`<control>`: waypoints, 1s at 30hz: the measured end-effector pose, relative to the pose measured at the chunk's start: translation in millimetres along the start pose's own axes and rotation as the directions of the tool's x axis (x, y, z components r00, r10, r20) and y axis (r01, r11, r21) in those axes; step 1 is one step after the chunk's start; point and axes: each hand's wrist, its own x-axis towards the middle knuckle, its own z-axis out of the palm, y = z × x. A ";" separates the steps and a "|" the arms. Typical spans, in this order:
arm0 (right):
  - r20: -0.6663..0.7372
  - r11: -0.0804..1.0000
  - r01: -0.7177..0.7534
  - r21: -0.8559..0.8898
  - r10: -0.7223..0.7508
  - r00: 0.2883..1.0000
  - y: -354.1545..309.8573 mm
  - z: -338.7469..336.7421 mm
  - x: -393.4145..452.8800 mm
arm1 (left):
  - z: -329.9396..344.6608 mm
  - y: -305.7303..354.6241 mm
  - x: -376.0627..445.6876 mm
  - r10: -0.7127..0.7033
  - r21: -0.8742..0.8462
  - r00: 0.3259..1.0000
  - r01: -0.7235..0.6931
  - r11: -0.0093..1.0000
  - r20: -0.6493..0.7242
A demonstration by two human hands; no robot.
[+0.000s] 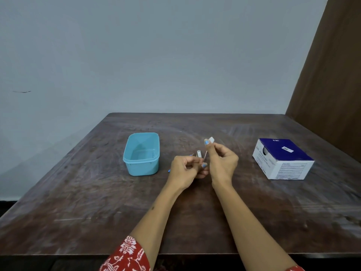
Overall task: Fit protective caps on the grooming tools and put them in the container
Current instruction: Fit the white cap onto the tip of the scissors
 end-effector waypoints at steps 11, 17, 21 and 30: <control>0.115 0.924 0.254 -0.285 -0.230 0.966 6.3 -4.0 -3.7 | -3.7 3.1 -1.0 0.461 0.384 0.837 -0.338 0.859 -0.294; 0.304 0.695 0.557 -0.456 -0.466 0.831 6.5 -3.9 -9.7 | -7.4 5.6 1.0 0.476 0.317 0.797 -0.373 0.872 -0.372; 0.345 0.628 0.599 -0.496 -0.491 0.800 4.9 -4.1 -10.6 | -9.6 7.3 3.1 0.413 0.228 0.823 -0.348 0.909 -0.389; 0.334 0.674 0.500 -0.544 -0.373 0.866 3.0 -4.8 -14.0 | -10.6 4.6 4.2 0.457 0.333 0.821 -0.348 0.876 -0.342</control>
